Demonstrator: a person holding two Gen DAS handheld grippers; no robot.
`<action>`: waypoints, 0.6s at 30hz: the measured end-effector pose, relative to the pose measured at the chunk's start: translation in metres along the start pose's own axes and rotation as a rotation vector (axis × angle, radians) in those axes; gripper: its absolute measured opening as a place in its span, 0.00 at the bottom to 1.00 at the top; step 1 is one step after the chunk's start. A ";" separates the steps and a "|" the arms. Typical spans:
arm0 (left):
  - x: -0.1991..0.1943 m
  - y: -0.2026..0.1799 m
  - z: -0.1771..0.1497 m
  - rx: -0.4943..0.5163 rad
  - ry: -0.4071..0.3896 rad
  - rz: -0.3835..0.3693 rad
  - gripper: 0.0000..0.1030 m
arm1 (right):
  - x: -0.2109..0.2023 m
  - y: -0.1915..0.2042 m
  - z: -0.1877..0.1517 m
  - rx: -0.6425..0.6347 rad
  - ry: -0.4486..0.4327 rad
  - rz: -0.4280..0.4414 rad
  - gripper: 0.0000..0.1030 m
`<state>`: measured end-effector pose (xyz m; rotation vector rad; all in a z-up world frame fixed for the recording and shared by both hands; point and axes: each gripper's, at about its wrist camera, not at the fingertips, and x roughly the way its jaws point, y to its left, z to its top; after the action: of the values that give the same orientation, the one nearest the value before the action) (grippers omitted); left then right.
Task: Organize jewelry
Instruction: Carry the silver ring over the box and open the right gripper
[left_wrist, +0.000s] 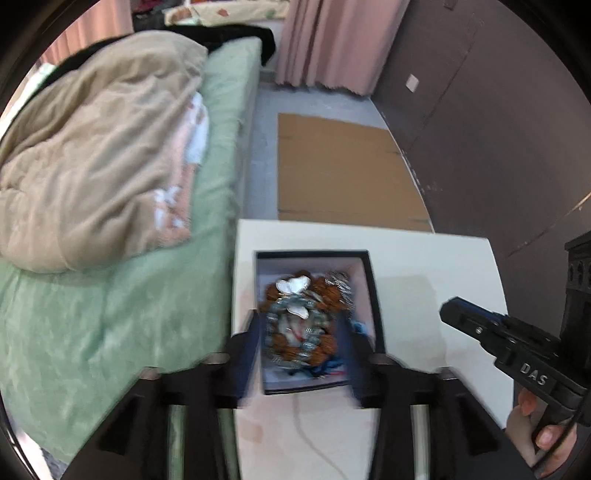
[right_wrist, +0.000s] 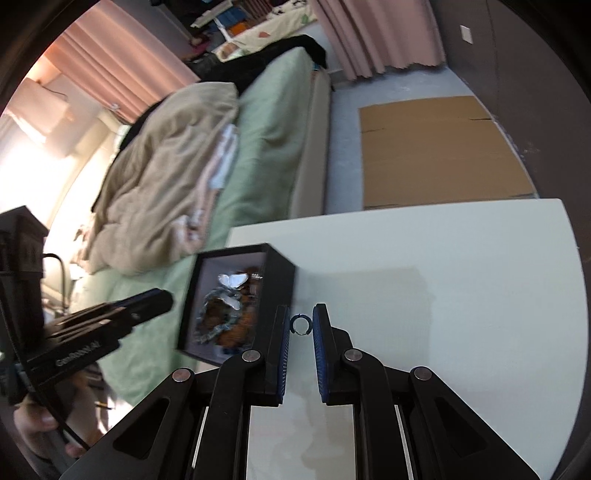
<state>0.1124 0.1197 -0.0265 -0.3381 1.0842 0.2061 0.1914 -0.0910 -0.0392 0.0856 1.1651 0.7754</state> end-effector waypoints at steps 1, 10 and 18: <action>-0.005 0.003 -0.001 -0.004 -0.023 0.004 0.64 | 0.001 0.004 0.001 -0.004 -0.003 0.014 0.14; -0.031 0.032 -0.006 -0.052 -0.086 0.026 0.68 | 0.005 0.033 0.002 -0.010 -0.007 0.155 0.14; -0.042 0.043 -0.015 -0.061 -0.104 0.031 0.68 | 0.023 0.055 0.000 0.001 -0.013 0.190 0.67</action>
<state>0.0666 0.1543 -0.0029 -0.3619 0.9825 0.2815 0.1676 -0.0367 -0.0329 0.2041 1.1563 0.9406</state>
